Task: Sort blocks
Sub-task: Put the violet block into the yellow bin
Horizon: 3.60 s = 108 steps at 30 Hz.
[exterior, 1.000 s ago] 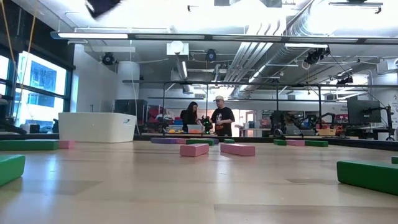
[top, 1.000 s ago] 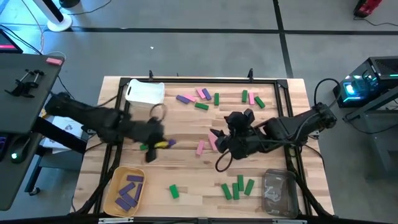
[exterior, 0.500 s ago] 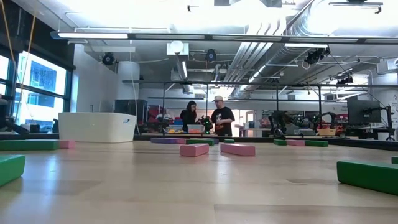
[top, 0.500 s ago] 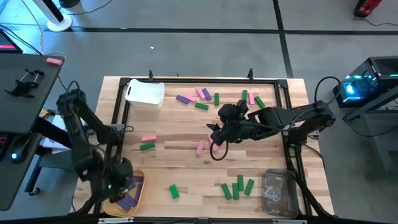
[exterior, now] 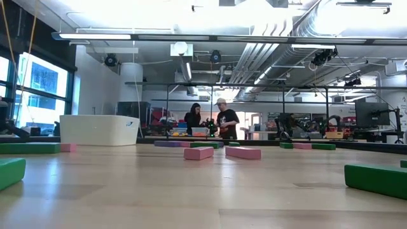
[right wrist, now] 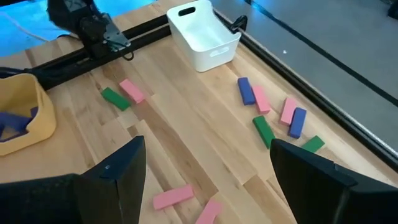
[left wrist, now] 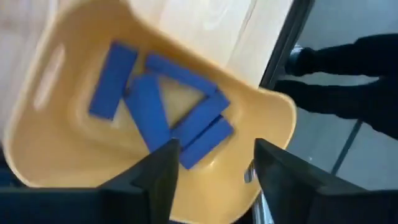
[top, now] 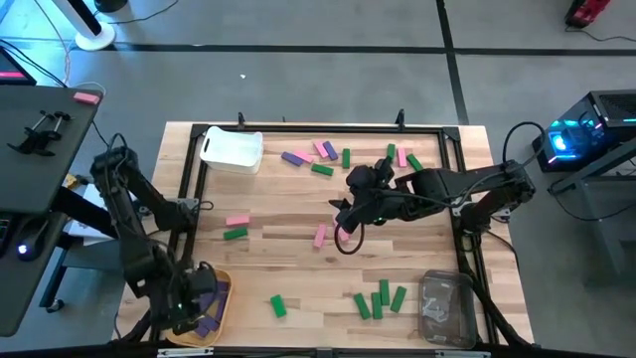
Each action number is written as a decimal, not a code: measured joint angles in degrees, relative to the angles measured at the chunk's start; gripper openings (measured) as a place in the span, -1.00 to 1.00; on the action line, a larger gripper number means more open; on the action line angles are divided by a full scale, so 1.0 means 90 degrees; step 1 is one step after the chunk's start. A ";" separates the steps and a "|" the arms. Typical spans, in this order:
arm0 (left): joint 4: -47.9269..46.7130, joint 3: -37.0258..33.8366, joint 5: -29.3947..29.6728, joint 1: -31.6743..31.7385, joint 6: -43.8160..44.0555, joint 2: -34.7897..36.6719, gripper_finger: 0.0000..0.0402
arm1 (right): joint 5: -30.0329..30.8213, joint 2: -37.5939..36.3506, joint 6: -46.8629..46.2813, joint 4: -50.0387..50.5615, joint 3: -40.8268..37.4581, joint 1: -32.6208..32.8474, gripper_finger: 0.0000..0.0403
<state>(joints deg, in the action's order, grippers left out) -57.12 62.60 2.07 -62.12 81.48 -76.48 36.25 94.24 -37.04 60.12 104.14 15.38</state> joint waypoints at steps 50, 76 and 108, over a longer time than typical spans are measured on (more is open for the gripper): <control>0.0364 0.3152 -0.0214 1.1032 -0.8952 -0.4760 -0.97 | -0.0432 0.0000 0.0330 0.0603 0.0000 -0.1639 0.38; -0.0274 0.3128 -0.0812 1.0395 -0.8566 -0.5072 -1.00 | -0.0566 -0.0009 0.0851 0.1057 0.0000 -0.1624 0.38; 0.1047 0.1098 -0.0457 0.8209 -0.6282 -0.3027 -1.00 | 0.0093 -0.1429 -0.1958 0.3055 -0.1312 -0.0141 0.38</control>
<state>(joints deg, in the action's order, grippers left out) -47.70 72.49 -2.04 11.76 24.94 -103.72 37.08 81.37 -54.66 87.61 92.33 14.11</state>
